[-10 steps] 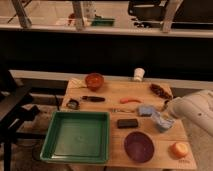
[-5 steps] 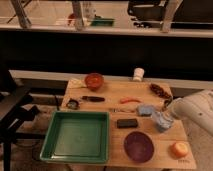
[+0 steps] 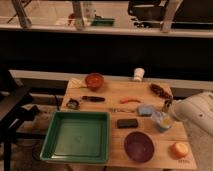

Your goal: Place towel in plastic cup

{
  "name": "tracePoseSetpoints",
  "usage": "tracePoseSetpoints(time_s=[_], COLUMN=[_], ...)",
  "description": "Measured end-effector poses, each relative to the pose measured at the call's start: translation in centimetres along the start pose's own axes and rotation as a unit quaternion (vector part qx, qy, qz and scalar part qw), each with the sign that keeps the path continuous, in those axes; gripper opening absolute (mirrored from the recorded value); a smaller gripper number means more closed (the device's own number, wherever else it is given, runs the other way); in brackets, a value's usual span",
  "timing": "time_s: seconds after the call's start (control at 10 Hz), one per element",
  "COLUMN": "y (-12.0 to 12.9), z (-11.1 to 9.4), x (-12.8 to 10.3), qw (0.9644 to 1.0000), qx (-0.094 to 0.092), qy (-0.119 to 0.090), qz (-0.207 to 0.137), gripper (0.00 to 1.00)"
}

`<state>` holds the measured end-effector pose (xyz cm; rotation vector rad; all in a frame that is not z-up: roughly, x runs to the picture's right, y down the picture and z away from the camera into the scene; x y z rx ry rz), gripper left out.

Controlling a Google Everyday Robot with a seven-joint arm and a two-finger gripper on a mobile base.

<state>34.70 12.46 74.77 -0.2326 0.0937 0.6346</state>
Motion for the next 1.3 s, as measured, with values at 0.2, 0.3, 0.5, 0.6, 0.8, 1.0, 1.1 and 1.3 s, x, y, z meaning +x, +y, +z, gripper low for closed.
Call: tracePoseSetpoints(time_s=[0.2,0.3,0.5,0.6,0.8,1.0,1.1,1.3], y=[0.0,0.0,0.7,0.7,0.3,0.5,0.8,1.0], z=[-0.2,0.1,1.4,1.4,0.8,1.0,1.6,2.2], x=[1.1,1.4,1.2,1.8,2.0,2.4,2.9,3.0], qw=[1.0,1.0,0.9999,0.9999,0.9998,0.9997,0.9996,0.9994], qx=[-0.001,-0.003,-0.007,-0.007,-0.009,-0.011,-0.013,-0.017], qy=[0.005,0.008,0.01,0.012,0.016,0.019,0.023,0.027], qz=[0.0,0.0,-0.003,-0.001,-0.004,-0.005,-0.008,-0.016], gripper=[0.8,0.8,0.8,0.8,0.79,0.8,0.8,0.8])
